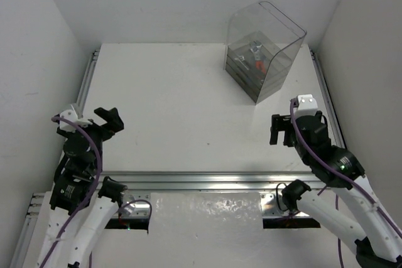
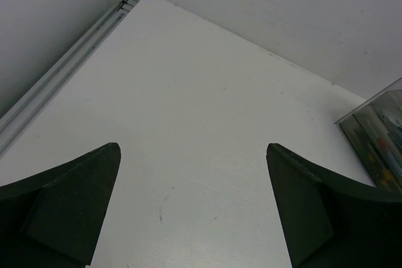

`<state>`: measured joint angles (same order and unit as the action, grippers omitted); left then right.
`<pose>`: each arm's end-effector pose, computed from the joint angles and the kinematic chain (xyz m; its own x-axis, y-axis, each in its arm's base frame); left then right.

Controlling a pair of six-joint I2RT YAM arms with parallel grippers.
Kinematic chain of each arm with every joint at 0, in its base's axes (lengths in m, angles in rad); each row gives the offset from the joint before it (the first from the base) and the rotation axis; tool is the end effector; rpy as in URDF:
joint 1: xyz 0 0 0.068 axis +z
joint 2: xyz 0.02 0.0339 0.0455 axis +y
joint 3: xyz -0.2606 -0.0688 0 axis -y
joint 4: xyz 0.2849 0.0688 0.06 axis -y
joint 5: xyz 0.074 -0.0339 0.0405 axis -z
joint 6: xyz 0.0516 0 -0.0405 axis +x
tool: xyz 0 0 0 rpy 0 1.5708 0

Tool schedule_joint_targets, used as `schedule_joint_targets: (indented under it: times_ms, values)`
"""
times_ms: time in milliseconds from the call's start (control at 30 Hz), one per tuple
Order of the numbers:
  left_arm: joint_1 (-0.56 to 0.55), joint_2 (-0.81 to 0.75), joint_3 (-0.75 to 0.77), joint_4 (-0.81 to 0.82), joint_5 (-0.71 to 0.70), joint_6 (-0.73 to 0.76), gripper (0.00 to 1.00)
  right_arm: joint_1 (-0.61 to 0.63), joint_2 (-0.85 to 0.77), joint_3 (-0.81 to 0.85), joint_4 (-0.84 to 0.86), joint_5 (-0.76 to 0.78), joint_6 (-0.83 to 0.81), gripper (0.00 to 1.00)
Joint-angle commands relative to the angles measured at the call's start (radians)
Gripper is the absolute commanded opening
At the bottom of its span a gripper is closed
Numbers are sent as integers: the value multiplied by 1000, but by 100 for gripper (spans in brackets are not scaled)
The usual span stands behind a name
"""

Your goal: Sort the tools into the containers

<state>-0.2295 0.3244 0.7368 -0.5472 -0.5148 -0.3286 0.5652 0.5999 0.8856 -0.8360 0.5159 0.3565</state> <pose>0.1302 -0.0043 0.3497 -0.0344 -0.2804 -0.9593 -0.3045 0.9171 -0.2572 0.1510 0.0656 0.3363 -0.4525 0.0725 -0.8888 0.0503 0.9972 0.0557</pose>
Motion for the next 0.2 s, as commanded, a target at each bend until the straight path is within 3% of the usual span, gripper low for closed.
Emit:
schedule_joint_targets:
  times_ms: [0,167]
  values:
    - [2,1,-16,41,8,13,100,2,27,-28,14,-2,22,99]
    - [-16,5,-30,50,7,5,100,1,54,-43,38,-39,27,99]
